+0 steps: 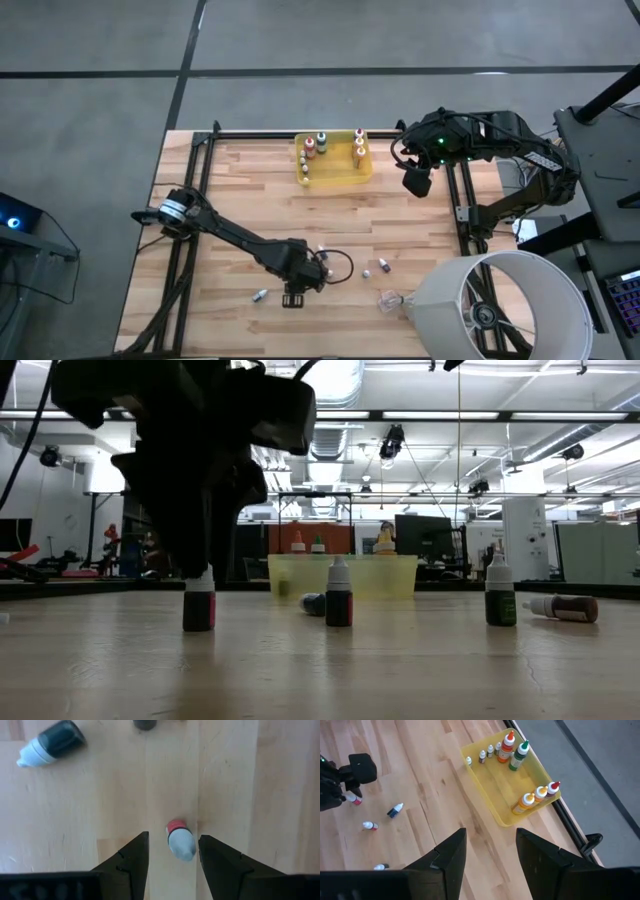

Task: Pick & Place food coloring
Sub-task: Put the small pink food coloring bottle into the yellow bin

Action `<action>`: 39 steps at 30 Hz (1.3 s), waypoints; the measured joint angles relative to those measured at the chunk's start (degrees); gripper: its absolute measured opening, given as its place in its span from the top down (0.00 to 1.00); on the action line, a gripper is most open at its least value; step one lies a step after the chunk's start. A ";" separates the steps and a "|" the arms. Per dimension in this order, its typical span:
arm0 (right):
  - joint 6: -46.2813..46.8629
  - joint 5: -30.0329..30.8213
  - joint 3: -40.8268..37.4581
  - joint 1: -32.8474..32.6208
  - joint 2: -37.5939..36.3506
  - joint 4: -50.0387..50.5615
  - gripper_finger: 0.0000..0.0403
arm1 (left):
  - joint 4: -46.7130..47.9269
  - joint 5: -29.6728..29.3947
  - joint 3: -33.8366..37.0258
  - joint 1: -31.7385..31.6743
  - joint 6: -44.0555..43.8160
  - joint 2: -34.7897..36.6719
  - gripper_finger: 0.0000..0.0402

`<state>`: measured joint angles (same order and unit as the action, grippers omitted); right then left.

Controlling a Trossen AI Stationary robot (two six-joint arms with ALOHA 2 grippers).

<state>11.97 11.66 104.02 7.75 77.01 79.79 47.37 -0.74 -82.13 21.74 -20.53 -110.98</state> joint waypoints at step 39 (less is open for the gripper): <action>-0.15 0.28 -0.01 0.01 0.00 -0.87 0.59 | -0.15 1.95 0.00 -0.25 0.73 -0.37 0.76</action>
<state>11.81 11.94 104.01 7.76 77.01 78.91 47.22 1.21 -82.13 21.49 -19.79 -111.35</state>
